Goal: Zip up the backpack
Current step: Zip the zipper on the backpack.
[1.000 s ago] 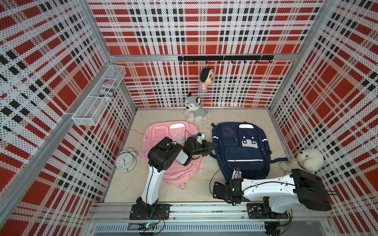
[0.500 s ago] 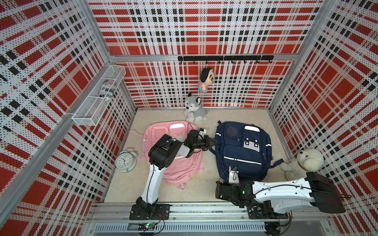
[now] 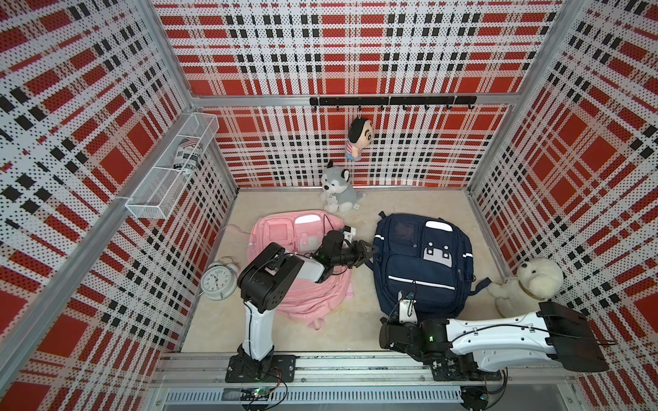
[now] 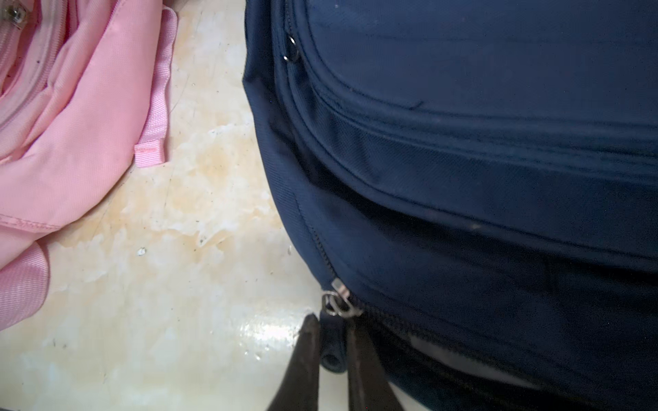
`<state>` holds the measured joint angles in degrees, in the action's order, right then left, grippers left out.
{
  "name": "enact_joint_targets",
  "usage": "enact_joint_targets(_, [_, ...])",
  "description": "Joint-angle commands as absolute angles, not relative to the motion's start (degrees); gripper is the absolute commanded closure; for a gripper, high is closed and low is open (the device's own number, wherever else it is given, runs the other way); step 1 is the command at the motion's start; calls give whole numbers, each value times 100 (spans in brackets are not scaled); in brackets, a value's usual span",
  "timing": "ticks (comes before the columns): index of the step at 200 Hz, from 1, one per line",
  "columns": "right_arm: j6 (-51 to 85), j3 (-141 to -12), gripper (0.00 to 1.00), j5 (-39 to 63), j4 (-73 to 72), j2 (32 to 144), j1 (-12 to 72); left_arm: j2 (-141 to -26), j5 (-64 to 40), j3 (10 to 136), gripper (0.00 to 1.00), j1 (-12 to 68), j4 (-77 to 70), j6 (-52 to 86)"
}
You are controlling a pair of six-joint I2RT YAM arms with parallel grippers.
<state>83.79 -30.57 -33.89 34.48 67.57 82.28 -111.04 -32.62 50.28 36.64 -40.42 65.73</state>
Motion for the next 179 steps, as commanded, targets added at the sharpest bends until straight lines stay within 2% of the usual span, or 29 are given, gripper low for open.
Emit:
enact_joint_targets(1, [8168, -3066, 100, -3371, 3266, 6670, 8200, -10714, -3071, 4695, 46, 4063, -3502, 6246])
enact_joint_targets(59, [7900, -2813, 100, -3379, 3316, 5879, 8183, -9920, -2586, 3818, 47, 4767, -2785, 6222])
enact_joint_targets(94, [7605, -2906, 100, -3303, 3181, 6072, 8161, -9474, -2298, 3615, 46, 4933, -2470, 6282])
enact_joint_targets(148, [7562, -2831, 100, -3217, 2999, 6198, 8121, -9375, -2127, 3764, 45, 5108, -2187, 6344])
enact_joint_targets(179, [8091, -2910, 99, -3227, 3532, 5992, 8121, -9670, -2141, 3909, 44, 5220, -2184, 6358])
